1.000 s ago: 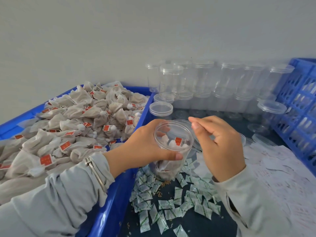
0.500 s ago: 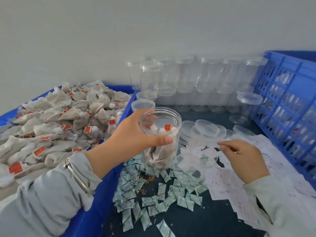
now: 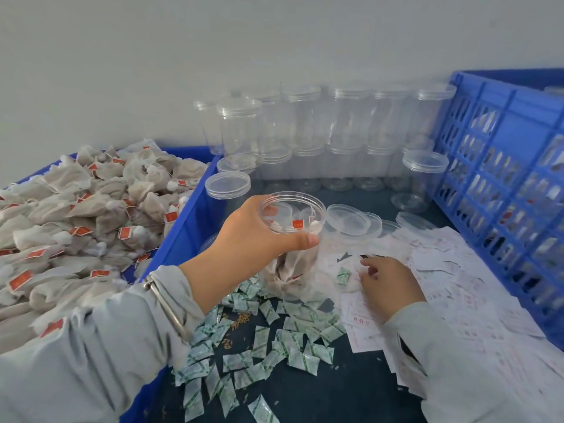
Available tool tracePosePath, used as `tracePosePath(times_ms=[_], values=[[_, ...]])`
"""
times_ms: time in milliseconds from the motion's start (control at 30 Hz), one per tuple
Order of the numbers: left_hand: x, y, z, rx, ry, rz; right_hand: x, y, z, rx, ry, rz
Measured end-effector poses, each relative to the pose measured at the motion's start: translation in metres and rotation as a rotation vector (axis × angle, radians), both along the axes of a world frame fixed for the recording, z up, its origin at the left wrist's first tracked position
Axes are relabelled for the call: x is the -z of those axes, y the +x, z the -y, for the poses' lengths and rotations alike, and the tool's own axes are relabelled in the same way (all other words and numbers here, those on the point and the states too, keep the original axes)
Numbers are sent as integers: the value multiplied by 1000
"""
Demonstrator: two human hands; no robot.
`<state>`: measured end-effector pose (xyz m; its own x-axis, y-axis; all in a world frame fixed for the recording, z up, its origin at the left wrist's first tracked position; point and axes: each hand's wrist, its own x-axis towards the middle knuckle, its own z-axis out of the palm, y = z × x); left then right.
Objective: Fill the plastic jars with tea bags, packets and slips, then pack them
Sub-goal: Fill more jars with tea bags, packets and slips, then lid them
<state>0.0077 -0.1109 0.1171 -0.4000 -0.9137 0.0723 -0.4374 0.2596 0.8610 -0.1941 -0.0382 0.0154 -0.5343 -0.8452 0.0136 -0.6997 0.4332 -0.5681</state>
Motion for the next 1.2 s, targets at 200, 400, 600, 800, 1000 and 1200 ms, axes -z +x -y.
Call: tracePosePath(times_ms=[200,400,600,800,1000,1200], values=[[6,-6,-3,65,-35,50,4,-9,0,64,-179,236],[7,0,-11,127,-12,65,16,-19,5,87,-21,-78],[8,2,-11,135,-11,72,21,-22,6,126,102,-172],[8,1,-11,131,-6,73,19,-17,14,219,2,-69],[10,1,-10,136,-18,65,9,-12,5,232,-273,40],[13,1,-11,169,-45,85,-30,2,-16,277,-692,180]])
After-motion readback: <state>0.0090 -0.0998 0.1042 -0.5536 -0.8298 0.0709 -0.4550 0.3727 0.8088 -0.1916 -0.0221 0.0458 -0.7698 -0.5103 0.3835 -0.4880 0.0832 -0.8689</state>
